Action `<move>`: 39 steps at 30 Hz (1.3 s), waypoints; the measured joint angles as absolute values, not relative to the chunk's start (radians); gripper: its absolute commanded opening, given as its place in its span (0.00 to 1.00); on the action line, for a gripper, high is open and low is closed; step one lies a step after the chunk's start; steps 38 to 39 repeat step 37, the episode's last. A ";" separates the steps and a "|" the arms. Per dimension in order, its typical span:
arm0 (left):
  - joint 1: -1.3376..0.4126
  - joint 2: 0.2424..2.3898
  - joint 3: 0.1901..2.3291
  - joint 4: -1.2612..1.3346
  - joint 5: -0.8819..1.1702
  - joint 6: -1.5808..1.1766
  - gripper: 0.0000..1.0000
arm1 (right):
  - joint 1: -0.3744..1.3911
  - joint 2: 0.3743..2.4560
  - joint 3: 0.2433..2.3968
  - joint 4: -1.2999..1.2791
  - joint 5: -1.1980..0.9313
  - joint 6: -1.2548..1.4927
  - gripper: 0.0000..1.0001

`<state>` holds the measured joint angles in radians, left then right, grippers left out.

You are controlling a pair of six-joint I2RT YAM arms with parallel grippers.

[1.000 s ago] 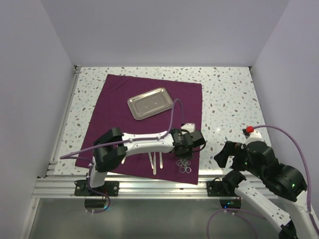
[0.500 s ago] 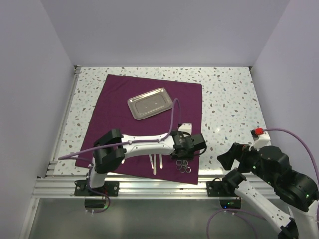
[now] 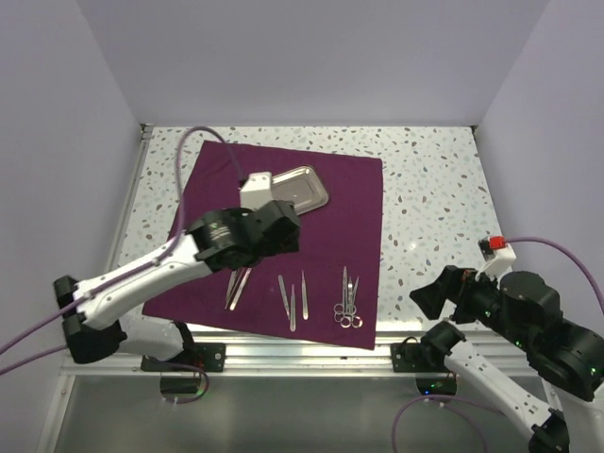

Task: Open and lay out the surgical kit
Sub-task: Reset both arms

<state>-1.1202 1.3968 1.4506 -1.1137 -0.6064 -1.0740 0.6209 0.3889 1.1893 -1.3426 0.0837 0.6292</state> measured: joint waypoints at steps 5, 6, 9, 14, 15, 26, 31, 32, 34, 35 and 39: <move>-1.009 1.090 1.345 -1.110 -0.659 -0.949 1.00 | 0.621 0.444 1.142 -1.272 0.064 0.638 0.98; -1.008 1.031 1.328 -1.103 -0.664 -0.927 1.00 | 0.621 0.461 1.134 -1.250 0.056 0.640 0.98; -1.008 0.894 1.286 -1.102 -0.684 -0.885 1.00 | 0.621 0.513 1.101 -1.172 0.037 0.650 0.98; -1.006 0.845 1.219 -1.127 -0.707 -0.843 1.00 | 0.621 0.623 1.088 -1.066 0.007 0.677 0.98; -1.006 0.844 1.198 -1.134 -0.713 -0.828 1.00 | 0.621 0.651 1.088 -1.042 0.006 0.684 0.98; -1.005 0.846 1.090 -1.106 -0.727 -0.642 1.00 | 0.621 0.814 1.088 -0.907 0.002 0.748 0.99; -0.958 0.906 1.070 -1.036 -0.720 -0.538 1.00 | 0.621 0.818 1.088 -0.864 -0.004 0.756 0.98; -0.934 0.912 1.066 -1.016 -0.710 -0.510 1.00 | 0.621 0.818 1.087 -0.852 -0.004 0.758 0.98; -0.883 0.915 1.062 -0.974 -0.678 -0.453 1.00 | 0.621 0.818 1.084 -0.832 -0.004 0.762 0.98; -0.849 0.915 1.061 -0.949 -0.657 -0.421 1.00 | 0.621 0.818 1.078 -0.817 -0.010 0.764 0.98; -0.767 0.916 1.058 -0.892 -0.605 -0.363 1.00 | 0.621 0.818 1.070 -0.799 -0.014 0.768 0.98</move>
